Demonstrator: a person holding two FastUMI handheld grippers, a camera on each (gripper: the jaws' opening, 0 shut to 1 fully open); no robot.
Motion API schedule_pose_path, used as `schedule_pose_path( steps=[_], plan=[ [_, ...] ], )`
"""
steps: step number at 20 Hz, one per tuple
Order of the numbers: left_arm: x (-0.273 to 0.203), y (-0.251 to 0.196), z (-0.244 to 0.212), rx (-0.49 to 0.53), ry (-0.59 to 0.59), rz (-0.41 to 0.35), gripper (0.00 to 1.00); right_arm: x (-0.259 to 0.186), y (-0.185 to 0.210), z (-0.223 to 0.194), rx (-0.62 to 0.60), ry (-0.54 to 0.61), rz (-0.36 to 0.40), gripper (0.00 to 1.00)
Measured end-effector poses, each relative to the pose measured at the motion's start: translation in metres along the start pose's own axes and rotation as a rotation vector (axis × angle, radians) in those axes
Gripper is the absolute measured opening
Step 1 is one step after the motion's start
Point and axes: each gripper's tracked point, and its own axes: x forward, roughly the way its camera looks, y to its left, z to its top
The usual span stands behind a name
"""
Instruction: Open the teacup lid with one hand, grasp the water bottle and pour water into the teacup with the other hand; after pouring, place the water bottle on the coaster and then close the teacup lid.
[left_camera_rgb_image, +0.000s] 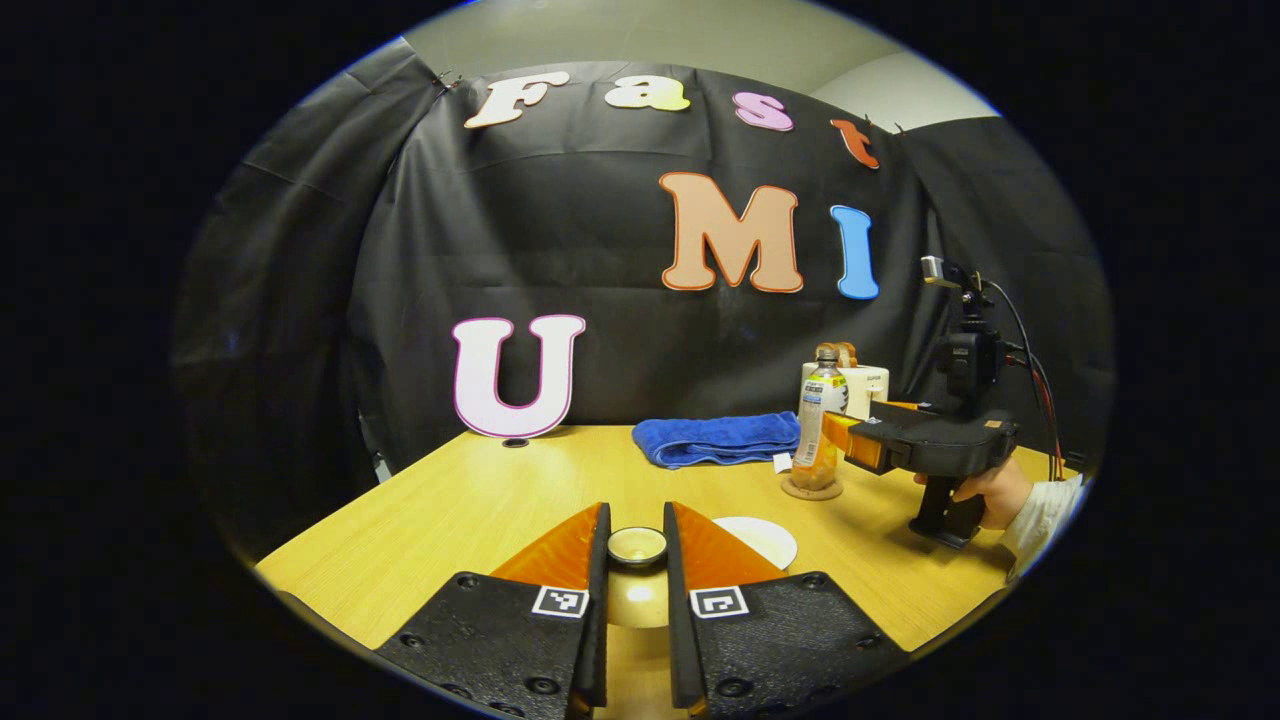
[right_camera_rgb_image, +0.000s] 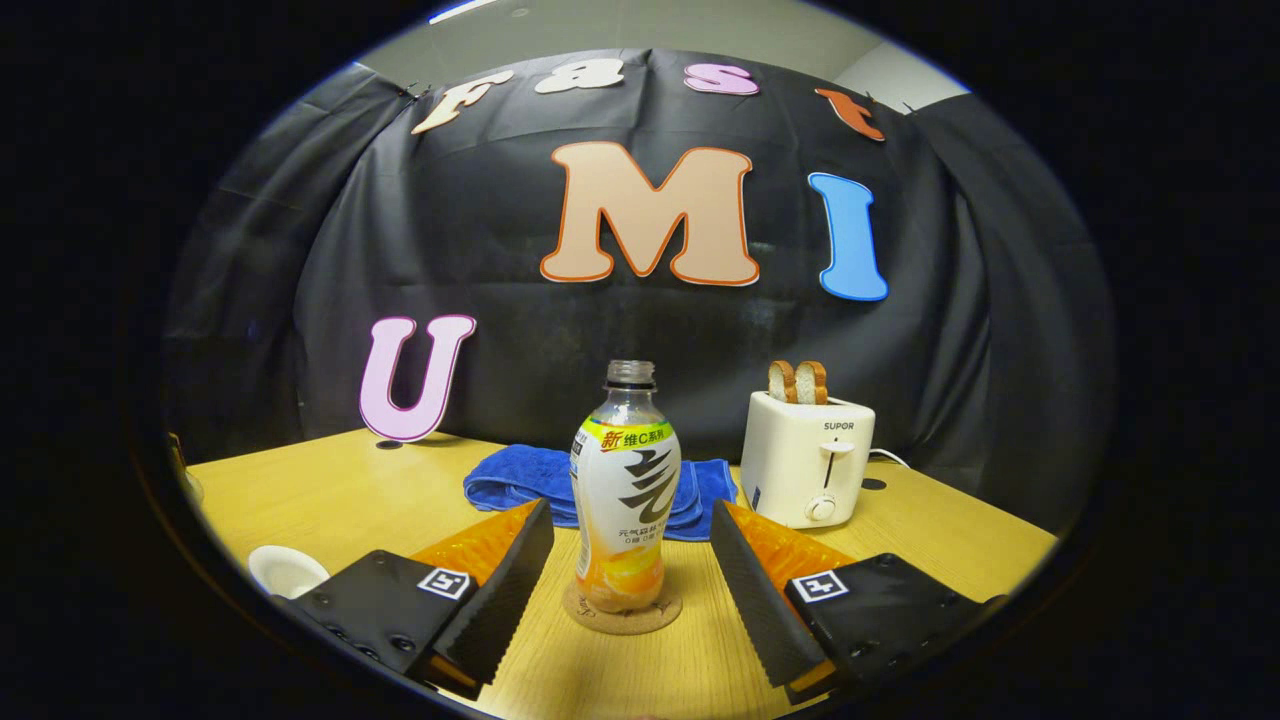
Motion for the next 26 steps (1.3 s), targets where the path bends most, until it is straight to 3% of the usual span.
schedule_pose_path(
  steps=[11, 12, 14, 16, 24, 26],
  plan=[
    [0.027, -0.032, -0.010, 0.000, 0.023, -0.059, 0.22, -0.037, -0.019, 0.003, 0.069, -0.015, -0.004, 0.94],
    [0.030, -0.034, -0.011, 0.002, 0.024, -0.061, 0.22, -0.039, -0.022, 0.002, 0.063, -0.022, -0.011, 1.00],
    [0.033, -0.038, -0.013, 0.007, 0.026, -0.068, 0.22, -0.041, -0.026, -0.002, 0.046, -0.022, -0.019, 0.94],
    [0.038, -0.043, -0.014, 0.007, 0.023, -0.075, 0.22, -0.045, -0.024, -0.006, 0.050, -0.015, -0.011, 1.00],
    [0.060, -0.060, -0.024, 0.024, 0.046, -0.097, 0.22, -0.058, -0.017, 0.004, 0.061, -0.044, 0.022, 1.00],
    [0.065, -0.063, -0.030, 0.027, 0.058, -0.099, 0.22, -0.060, -0.015, 0.004, 0.056, -0.042, 0.032, 0.94]
  ],
)
